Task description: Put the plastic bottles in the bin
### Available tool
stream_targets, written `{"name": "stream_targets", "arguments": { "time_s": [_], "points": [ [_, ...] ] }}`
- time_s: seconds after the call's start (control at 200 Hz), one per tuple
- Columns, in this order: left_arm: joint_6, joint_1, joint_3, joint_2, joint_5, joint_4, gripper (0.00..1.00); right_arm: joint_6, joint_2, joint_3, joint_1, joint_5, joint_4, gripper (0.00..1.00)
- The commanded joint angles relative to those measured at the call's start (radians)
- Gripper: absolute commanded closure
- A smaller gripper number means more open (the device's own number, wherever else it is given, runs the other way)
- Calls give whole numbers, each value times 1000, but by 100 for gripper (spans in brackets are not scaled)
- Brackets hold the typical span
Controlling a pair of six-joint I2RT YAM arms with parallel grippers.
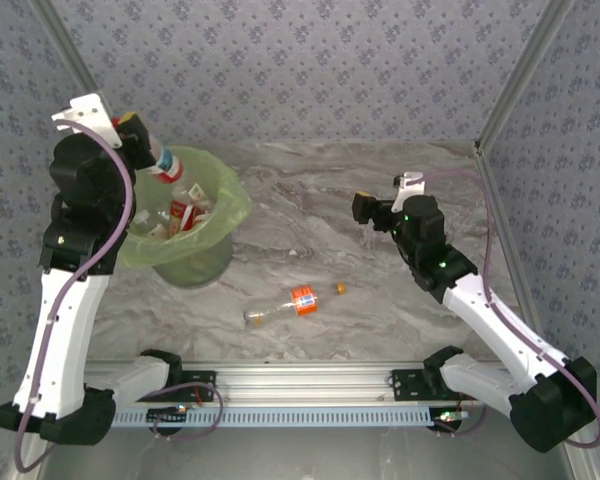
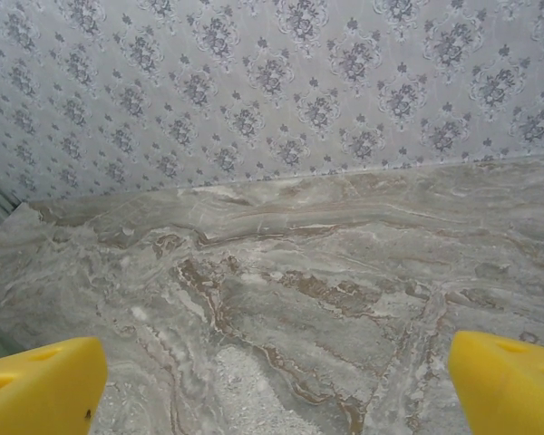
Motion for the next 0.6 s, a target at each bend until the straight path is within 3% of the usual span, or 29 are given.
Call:
{"name": "stream_targets", "arguments": {
  "time_s": [0.0, 0.3, 0.4, 0.52, 0.56, 0.595],
  "points": [
    [1, 48, -2, 35, -243, -58, 100, 23, -22, -19, -11, 28, -15, 1],
    [-67, 169, -76, 124, -279, -153, 100, 29, -72, -39, -22, 21, -55, 1],
    [-70, 170, -86, 168, -221, -187, 97, 41, -90, -62, -28, 11, -44, 1],
    [-64, 157, -29, 262, -131, -274, 80, 66, -110, -81, -37, 18, -41, 1],
    [-54, 143, -3, 296, -117, -297, 65, 73, -119, -90, -41, 21, -41, 1],
    [-42, 123, 23, 326, -114, -319, 44, 82, -124, -97, -45, 23, -39, 1]
  ]
}}
